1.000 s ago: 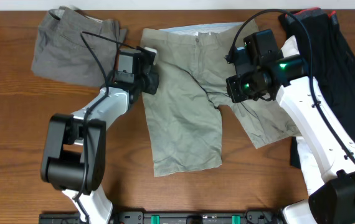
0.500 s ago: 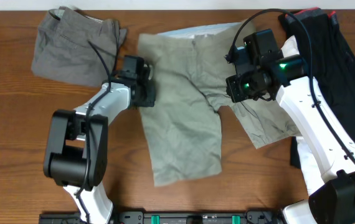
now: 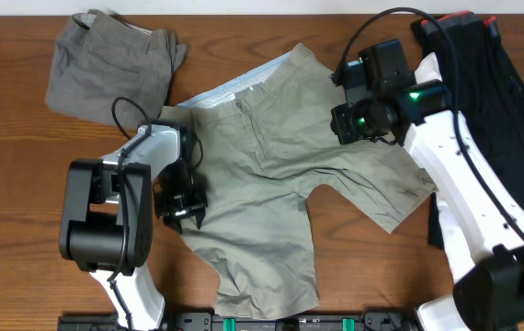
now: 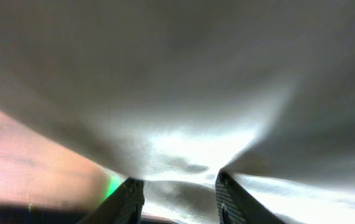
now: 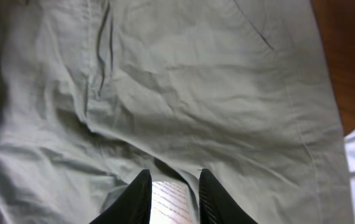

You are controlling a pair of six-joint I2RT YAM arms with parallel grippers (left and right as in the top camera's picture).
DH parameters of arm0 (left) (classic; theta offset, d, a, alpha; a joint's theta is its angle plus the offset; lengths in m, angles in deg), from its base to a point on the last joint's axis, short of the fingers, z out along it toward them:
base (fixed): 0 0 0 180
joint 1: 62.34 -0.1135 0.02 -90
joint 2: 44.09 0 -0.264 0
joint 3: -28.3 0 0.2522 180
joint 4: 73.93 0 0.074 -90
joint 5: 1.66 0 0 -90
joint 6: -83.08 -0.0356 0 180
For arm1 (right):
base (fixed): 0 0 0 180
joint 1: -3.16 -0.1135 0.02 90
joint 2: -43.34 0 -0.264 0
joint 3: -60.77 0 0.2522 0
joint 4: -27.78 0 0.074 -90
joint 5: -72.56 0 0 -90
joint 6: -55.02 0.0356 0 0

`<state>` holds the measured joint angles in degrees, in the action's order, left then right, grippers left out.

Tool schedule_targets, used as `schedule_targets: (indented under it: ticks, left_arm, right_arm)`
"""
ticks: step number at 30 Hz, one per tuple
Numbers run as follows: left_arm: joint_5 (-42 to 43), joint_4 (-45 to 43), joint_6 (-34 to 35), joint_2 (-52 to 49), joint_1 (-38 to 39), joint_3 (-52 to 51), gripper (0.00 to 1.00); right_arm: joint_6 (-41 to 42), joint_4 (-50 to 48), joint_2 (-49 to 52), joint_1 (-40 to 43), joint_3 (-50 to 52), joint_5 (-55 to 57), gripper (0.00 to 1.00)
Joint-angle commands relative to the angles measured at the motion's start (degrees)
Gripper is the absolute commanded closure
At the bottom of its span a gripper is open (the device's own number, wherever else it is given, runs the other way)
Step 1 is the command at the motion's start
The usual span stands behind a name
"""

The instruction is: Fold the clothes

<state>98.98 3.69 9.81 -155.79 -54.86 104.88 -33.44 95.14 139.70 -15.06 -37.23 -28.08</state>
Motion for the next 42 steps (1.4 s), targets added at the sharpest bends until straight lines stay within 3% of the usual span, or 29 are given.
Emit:
schedule_targets:
  ticks: [1,8,11,16,20,26,34,42]
  left_arm:
    - [0.3,1.3,-0.6,1.9,-0.2,-0.3,0.64]
    - [-3.2,2.3,-0.4,18.6,-0.2,2.1,0.64]
    - [-7.0,1.0,-0.4,26.6,-0.2,3.0,0.57]
    - [-11.8,-6.2,-0.6,38.6,-0.2,3.1,0.5]
    - [-11.8,-12.8,-3.7,44.1,-0.2,3.1,0.49]
    - [-11.8,-17.1,-5.1,45.7,-0.2,3.0,0.49]
    - [-11.8,-17.0,-6.7,43.2,-0.2,3.0,0.49]
    - [-11.8,-16.4,-6.6,40.0,-0.2,3.0,0.49]
  right_arm:
    - [0.8,-0.1,4.3,0.2,-0.2,0.3,0.77]
    - [2.3,0.9,11.0,1.1,-0.2,0.3,0.83]
    - [2.3,0.8,12.4,2.0,-0.2,0.6,0.83]
    - [2.3,-2.0,15.7,3.3,-0.2,3.1,0.98]
    - [2.7,-5.8,20.4,4.0,-0.2,3.1,0.99]
    - [3.9,-11.7,24.1,4.0,-0.2,3.3,0.99]
    - [6.2,-23.7,28.4,4.0,-0.2,10.4,0.99]
    - [6.8,-32.3,38.1,4.0,-0.2,10.2,0.99]
